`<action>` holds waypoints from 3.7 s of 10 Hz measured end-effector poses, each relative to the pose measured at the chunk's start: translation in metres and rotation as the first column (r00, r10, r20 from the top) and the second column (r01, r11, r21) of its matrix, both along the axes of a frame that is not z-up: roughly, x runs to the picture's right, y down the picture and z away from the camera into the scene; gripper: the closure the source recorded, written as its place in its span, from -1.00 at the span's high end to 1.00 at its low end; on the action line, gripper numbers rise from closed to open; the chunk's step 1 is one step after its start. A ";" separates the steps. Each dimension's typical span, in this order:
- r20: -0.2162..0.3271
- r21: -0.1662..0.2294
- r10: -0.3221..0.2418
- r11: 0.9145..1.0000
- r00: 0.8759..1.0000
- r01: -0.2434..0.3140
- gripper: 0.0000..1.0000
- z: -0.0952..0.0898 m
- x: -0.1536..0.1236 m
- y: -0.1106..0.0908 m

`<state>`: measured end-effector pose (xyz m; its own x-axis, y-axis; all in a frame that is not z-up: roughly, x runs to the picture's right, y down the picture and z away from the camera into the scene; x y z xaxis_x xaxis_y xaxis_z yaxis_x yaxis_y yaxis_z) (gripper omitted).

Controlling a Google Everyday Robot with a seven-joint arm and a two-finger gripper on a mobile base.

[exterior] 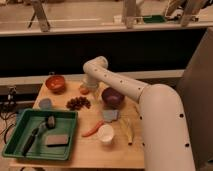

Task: Place grapes in purple bowl

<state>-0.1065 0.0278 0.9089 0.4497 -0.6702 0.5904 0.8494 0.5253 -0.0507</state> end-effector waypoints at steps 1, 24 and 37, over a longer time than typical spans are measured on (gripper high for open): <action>0.015 -0.005 -0.016 1.000 1.000 0.016 0.60 0.005 -0.002 0.004; 0.071 -0.153 -0.051 0.986 0.996 0.062 0.60 0.021 -0.053 0.065; 0.113 -0.169 -0.089 0.980 0.990 0.108 -0.75 0.027 -0.055 0.075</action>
